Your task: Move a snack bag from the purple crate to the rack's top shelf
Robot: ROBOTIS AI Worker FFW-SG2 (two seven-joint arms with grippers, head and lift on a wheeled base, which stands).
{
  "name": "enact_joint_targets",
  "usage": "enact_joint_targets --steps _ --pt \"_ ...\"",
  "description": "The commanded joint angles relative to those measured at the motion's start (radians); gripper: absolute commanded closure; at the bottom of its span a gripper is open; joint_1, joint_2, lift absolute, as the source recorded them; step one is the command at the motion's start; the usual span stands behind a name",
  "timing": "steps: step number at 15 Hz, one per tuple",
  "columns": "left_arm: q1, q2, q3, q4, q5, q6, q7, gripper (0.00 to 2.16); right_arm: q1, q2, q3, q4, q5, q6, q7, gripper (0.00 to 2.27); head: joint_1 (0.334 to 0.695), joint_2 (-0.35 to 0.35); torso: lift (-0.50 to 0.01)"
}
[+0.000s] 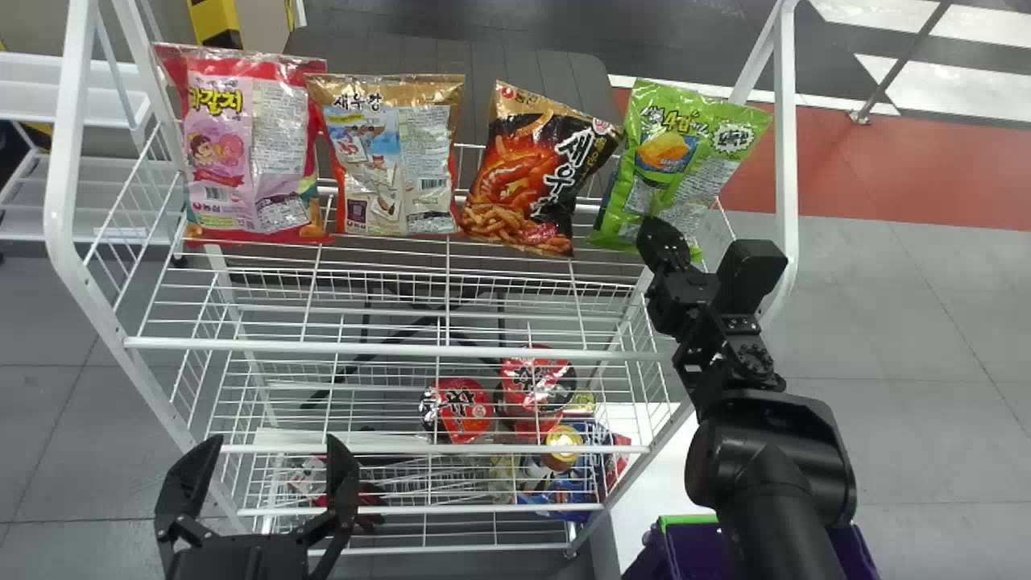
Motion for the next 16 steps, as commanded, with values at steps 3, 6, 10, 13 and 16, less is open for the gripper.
enact_joint_targets --steps 3,6,10,13,16 --pt "0.0 0.0 0.0 0.0 0.0 -0.001 0.001 0.09 -0.002 0.001 -0.002 0.011 0.007 -0.006 0.002 1.5 0.695 -0.182 0.001" --pt "0.0 0.0 -0.003 0.0 -0.002 0.002 0.0 0.09 0.0 0.001 -0.006 0.012 0.015 -0.012 0.003 0.18 0.695 -0.183 0.001" --pt "-0.002 -0.001 -0.005 0.002 -0.002 0.002 0.0 0.09 0.001 0.001 -0.006 0.014 0.013 -0.022 0.003 0.11 0.695 -0.187 0.001" --pt "-0.002 -0.001 -0.003 0.0 -0.002 -0.001 0.0 0.09 0.003 0.001 -0.006 0.012 0.016 -0.031 0.003 0.11 0.695 -0.188 0.001" --pt "-0.002 -0.001 -0.003 0.002 -0.002 0.002 0.0 0.09 0.017 0.001 0.0 -0.003 0.024 -0.037 0.003 0.11 0.695 -0.187 0.001"
